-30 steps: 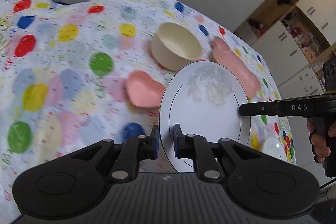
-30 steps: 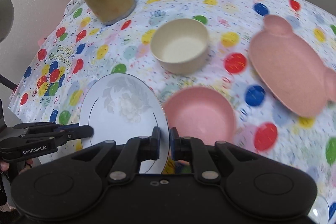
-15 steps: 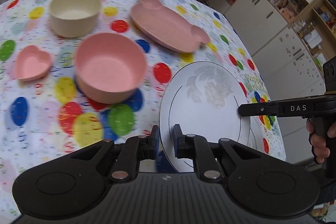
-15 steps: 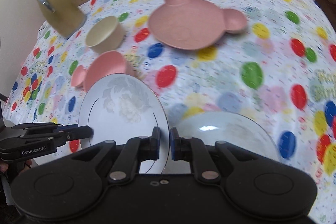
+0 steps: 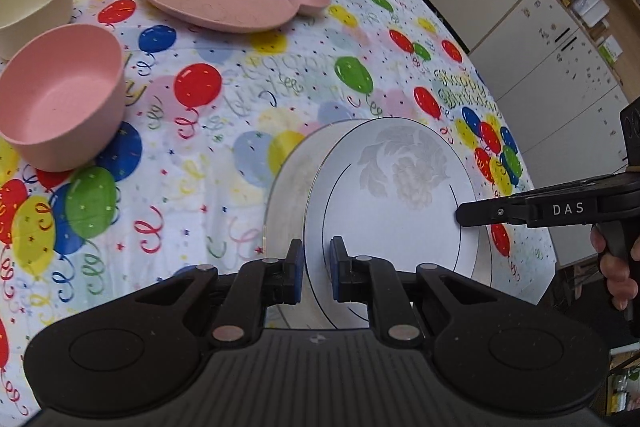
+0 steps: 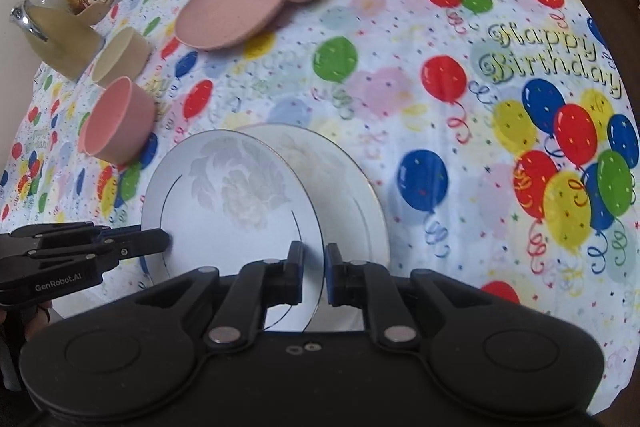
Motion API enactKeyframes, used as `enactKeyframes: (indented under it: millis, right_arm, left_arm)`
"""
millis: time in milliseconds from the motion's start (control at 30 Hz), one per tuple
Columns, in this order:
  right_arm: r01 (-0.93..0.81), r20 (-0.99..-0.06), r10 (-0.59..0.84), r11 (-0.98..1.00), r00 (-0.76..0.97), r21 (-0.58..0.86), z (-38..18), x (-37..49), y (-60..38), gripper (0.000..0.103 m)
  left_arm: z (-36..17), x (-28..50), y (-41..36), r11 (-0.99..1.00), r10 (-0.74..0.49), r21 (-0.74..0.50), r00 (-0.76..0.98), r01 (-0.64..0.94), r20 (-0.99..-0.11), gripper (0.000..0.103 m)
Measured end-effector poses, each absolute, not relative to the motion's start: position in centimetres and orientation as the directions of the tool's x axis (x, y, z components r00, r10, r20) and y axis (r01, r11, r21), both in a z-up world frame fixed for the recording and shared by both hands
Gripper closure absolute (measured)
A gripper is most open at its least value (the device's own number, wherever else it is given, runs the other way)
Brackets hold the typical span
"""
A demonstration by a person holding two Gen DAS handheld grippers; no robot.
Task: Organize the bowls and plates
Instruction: 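Lower the small white plate onto the large white plate with both grippers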
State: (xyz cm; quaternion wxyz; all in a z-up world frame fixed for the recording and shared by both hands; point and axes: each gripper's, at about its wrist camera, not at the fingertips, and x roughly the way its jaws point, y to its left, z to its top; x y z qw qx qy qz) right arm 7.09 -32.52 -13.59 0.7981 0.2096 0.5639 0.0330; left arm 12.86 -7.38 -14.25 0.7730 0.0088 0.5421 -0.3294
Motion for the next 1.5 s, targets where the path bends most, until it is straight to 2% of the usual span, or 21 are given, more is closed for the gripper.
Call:
enactKeyframes:
  millis: [867,1233,1500]
  right_arm:
    - [0.16,-0.908,0.256,0.933,0.333,0.322,-14.9,7.2,-32.8,0.093]
    - [0.123,-0.905,0.245,0.945,0.348,0.303,-13.6,7.2,-32.6,0.08]
    - [0.054,-0.881,0.244,0.956,0.406,0.289,-11.0,6.8,-31.3,0.071]
  left_arm:
    - [-15.9,12.1,-9.2,0.83,-0.403,-0.256,0.216,0.496,-0.889,0.09]
    - [-15.4,12.0,-8.8,0.831,-0.392,-0.251,0.202,0.497,-0.898,0.09]
    - [-13.1,11.5,-7.8,0.835,-0.407,-0.241,0.263,0.494,-0.875,0.09]
